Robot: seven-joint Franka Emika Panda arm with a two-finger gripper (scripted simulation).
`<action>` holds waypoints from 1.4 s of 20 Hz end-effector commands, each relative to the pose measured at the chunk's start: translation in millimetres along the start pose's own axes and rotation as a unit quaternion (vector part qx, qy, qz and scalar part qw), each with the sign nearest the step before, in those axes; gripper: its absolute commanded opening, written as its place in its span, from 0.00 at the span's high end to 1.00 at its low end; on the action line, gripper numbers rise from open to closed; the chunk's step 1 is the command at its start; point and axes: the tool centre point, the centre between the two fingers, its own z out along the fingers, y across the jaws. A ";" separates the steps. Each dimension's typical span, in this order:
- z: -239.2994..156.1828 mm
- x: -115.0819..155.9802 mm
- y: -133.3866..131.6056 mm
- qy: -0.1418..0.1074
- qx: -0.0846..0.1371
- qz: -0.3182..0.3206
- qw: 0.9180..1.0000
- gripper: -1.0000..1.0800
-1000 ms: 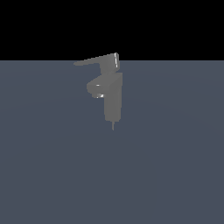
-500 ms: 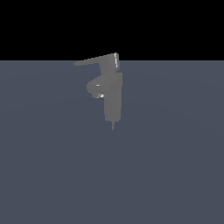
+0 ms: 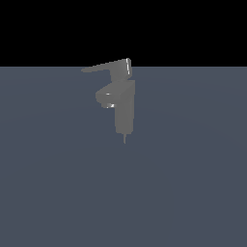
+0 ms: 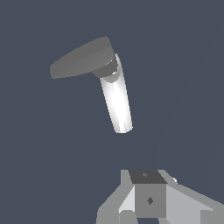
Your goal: Turn on the faucet by rotating a designated handle.
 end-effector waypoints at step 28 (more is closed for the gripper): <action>93.1 133.2 -97.2 -0.042 -0.025 0.375 0.926 1.00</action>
